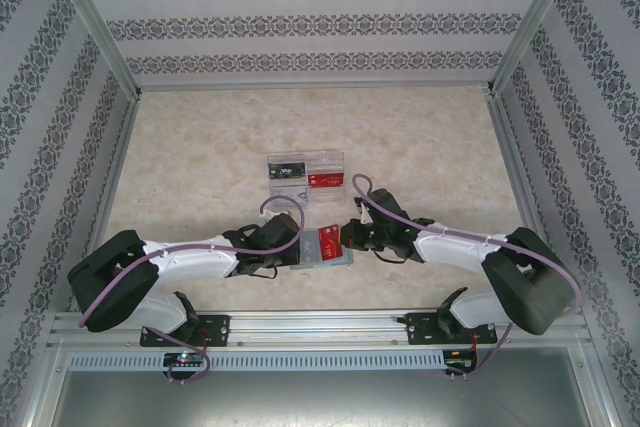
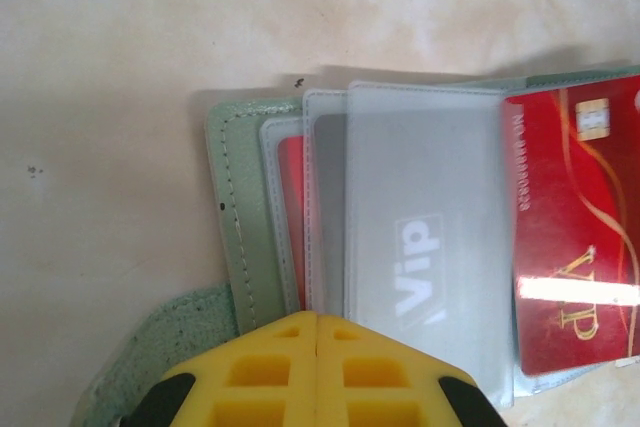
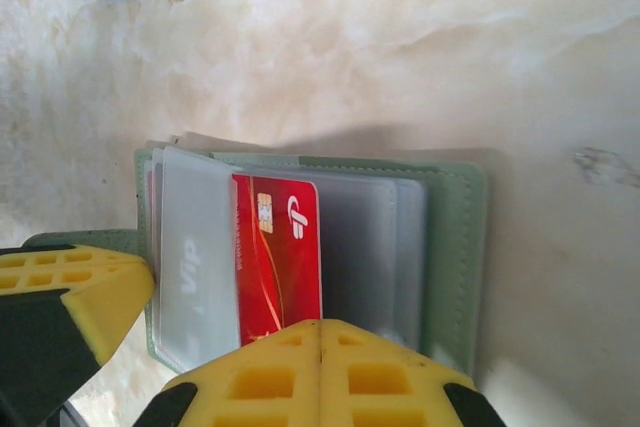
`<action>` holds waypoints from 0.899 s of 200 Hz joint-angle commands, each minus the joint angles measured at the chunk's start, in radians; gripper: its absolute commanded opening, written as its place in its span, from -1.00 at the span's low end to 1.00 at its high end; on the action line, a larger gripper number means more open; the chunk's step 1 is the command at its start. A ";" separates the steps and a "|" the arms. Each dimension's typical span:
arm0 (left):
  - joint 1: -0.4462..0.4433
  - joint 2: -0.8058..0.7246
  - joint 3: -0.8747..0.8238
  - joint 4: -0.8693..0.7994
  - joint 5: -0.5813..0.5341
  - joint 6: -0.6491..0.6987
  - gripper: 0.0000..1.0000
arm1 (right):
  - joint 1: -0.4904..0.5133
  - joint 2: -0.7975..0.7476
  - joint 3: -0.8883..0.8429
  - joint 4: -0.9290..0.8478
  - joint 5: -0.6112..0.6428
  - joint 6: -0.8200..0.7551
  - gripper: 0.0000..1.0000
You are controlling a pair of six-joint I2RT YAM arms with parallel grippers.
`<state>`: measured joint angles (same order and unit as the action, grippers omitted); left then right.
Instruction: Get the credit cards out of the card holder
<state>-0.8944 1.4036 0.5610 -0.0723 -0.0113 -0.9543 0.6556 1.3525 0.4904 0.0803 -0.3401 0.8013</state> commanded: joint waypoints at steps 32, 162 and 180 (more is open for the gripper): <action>0.014 -0.015 0.035 -0.090 -0.012 0.008 -1.00 | -0.027 -0.196 -0.002 -0.149 0.011 -0.105 -1.00; 0.014 -0.499 -0.062 -0.154 -0.095 0.061 0.80 | 0.135 -0.290 0.256 -0.359 0.300 -0.652 -1.00; 0.014 -0.613 -0.103 -0.194 -0.128 0.066 1.00 | 0.176 -0.262 0.293 -0.372 0.363 -0.745 -1.00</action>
<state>-0.8898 0.9009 0.5114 -0.1764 -0.0700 -0.9031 0.7921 1.0599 0.7250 -0.2558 -0.0929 0.2386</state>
